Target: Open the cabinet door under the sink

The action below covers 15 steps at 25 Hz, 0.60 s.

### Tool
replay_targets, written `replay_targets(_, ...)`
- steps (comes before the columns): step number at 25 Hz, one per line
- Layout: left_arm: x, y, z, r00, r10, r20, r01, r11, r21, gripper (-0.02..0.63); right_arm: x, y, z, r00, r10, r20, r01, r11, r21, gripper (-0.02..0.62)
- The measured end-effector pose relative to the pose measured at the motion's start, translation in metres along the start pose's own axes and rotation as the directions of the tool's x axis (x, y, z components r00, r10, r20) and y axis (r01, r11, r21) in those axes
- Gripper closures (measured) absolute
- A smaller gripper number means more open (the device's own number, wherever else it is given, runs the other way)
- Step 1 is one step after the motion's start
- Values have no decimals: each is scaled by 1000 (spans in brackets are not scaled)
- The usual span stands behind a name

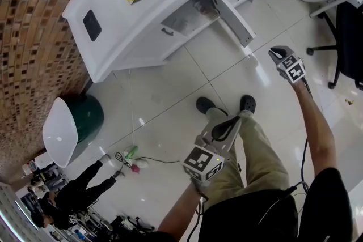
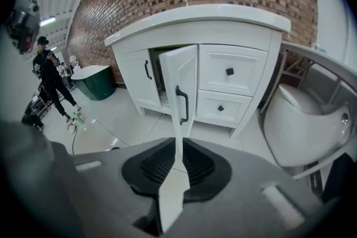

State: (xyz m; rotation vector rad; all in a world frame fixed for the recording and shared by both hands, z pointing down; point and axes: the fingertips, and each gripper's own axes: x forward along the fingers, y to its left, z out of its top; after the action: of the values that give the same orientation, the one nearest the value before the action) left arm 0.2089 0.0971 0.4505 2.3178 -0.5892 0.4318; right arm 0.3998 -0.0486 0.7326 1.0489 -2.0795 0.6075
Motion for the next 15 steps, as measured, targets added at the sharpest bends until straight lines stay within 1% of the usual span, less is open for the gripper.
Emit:
replay_targets(3,-8,-15,6,1000,-2,3,2,1000,18,589,-38,21,-4,999,16,44,-18,998,57,568)
replay_targets(4,-11,-19,10,1000,0,9,-1,1000,27,589,-49,30,0,998,30,60,-34,997,69,602)
replay_targets(7,-26,-37,24,999,10,33,-12,999,47,589,-83,67,23,987,100,125,-111,990,89,604)
replay_targets(9,-39,-56,32,999,12,49,-15,999,50,589,-113,103,42,965,183,191,-205,973,105,604)
replay_targets(11,-55,-73,38,998,13,61,-16,999,49,589,-143,146,65,930,274,246,-306,947,101,604)
replay_targets(13,-74,-84,44,997,14,70,-18,998,53,589,-170,186,87,903,334,271,-366,927,77,604)
replay_targets(15,-92,-86,48,996,22,87,-27,998,60,589,-190,217,111,883,368,292,-402,913,65,604)
